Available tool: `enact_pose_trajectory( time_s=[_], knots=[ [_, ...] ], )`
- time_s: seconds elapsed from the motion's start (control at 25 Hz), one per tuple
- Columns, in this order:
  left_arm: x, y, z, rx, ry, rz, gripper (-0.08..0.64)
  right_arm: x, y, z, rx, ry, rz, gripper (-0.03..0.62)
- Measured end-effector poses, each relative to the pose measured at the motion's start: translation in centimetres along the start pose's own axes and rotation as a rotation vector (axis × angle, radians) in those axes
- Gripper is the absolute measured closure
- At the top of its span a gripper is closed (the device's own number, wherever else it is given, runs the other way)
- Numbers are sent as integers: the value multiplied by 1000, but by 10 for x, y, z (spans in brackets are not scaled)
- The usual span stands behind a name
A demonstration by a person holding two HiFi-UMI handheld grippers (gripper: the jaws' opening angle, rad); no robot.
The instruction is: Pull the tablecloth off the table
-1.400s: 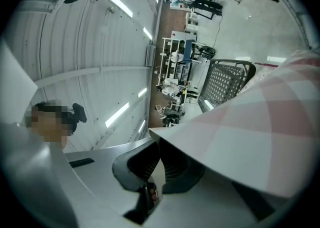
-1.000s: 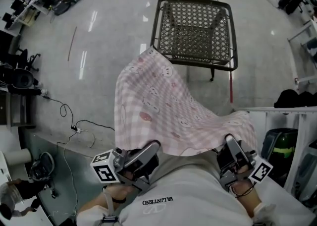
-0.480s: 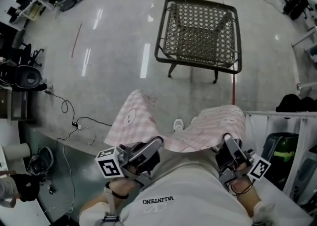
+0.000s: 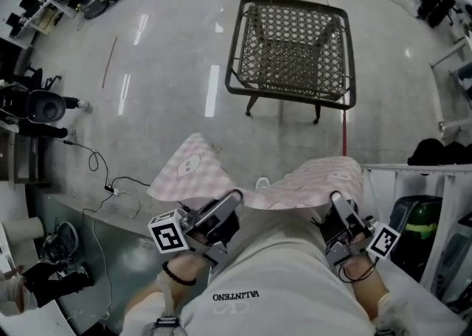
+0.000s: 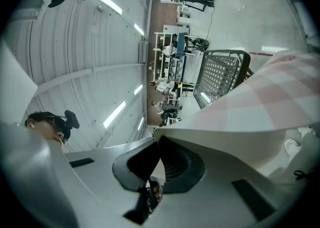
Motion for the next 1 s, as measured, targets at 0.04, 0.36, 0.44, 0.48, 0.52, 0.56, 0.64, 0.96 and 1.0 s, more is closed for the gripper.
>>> enact_pose_trajectory(
  time_s=[0.04,0.36,0.44,0.48,0.52,0.56,0.64,0.96,1.0],
  knots=[
    [-1,1,2,0,-3,2,557,-2,-2,0,5,-1,4,580],
    [-10,0,13,18,-5,32,557,-8,-4,2,13,-12,4,581],
    [-12,-1,16,20,-5,45,557,-10,-3,3,6,-12,-1,580],
    [-13,0,19,20,-3,51,557,-12,-4,3,3,-13,-3,580],
    [-13,1,21,20,-1,56,557,-14,-4,3,0,-15,-4,581],
    [-12,1,23,21,1,58,557,-15,-4,2,-2,-19,-5,581],
    [-12,2,28,24,5,53,557,-17,-4,0,-5,-31,-5,580],
    [-5,8,35,29,9,23,557,-21,-8,-6,19,-35,-6,581],
    [-4,9,36,30,10,22,557,-21,-9,-6,19,-37,-4,581]
  ],
)
Point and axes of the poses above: the fingertips, and each gripper's own axes: z forward along the fingers, y to its left, x out of its underside, the point moved 9 cm from there along -z, backward along the fingers, and after that the axes turned 1 degree about -y, right-handed, at the moved point
